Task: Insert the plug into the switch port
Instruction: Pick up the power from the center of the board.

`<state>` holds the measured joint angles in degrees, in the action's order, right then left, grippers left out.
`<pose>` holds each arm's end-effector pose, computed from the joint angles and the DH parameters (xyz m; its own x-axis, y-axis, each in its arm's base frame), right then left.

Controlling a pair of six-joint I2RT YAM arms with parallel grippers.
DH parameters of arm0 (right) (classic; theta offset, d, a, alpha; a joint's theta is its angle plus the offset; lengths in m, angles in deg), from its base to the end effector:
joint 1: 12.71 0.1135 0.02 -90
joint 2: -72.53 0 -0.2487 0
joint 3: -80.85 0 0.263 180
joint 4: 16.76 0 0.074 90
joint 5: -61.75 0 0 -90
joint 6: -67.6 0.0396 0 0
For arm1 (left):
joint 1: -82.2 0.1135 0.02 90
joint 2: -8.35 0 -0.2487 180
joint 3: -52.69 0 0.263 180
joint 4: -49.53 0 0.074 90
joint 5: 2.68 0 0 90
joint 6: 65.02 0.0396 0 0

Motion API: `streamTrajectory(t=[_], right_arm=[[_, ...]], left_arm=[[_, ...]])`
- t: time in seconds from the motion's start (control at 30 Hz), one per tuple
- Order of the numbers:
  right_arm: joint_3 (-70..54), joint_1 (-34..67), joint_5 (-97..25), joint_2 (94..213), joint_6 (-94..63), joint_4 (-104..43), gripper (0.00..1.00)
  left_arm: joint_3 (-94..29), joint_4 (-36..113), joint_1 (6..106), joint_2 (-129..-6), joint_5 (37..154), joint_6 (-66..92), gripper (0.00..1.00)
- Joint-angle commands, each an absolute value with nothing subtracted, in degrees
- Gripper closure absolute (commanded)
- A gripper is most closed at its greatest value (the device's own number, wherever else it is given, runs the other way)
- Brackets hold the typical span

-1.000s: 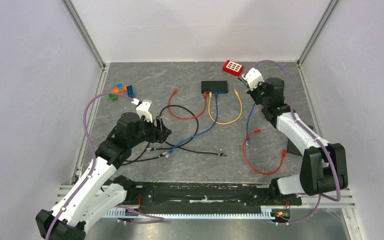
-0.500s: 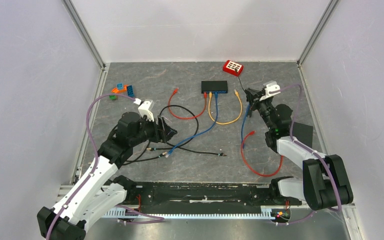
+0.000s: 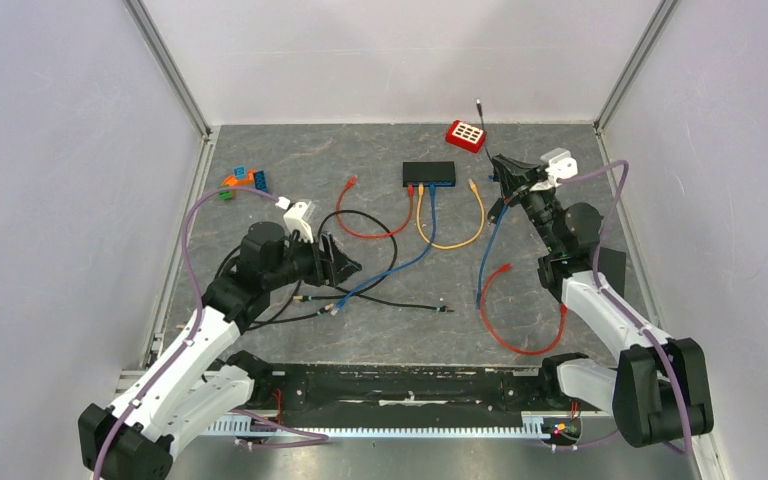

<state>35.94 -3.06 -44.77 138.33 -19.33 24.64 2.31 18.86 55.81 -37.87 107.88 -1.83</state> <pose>0.2629 0.0561 0.2858 0.3222 0.1069 -0.9406 -0.4412 0.8961 -0.0493 0.1816 -0.1056 0.2626 -0.6715 -0.1382 -0.7280 0.4423 0.7134 -0.5435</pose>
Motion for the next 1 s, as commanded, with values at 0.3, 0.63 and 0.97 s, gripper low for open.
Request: streamTrajectory(t=[0.3,0.63,0.97], right_arm=[[31.8,-2.9,-50.1,137.0,-14.5,30.8,1.0],[39.2,-2.9,-36.0,138.5,-4.0,46.2,1.0],[40.2,-2.9,-35.3,140.1,2.3,49.2,1.0]], left_arm=[[0.1,20.3,55.7,-43.0,108.6,-5.2,0.29],[0.3,20.4,55.7,-42.1,108.6,-6.3,0.29],[1.2,20.8,55.6,-42.4,108.6,-6.8,0.29]])
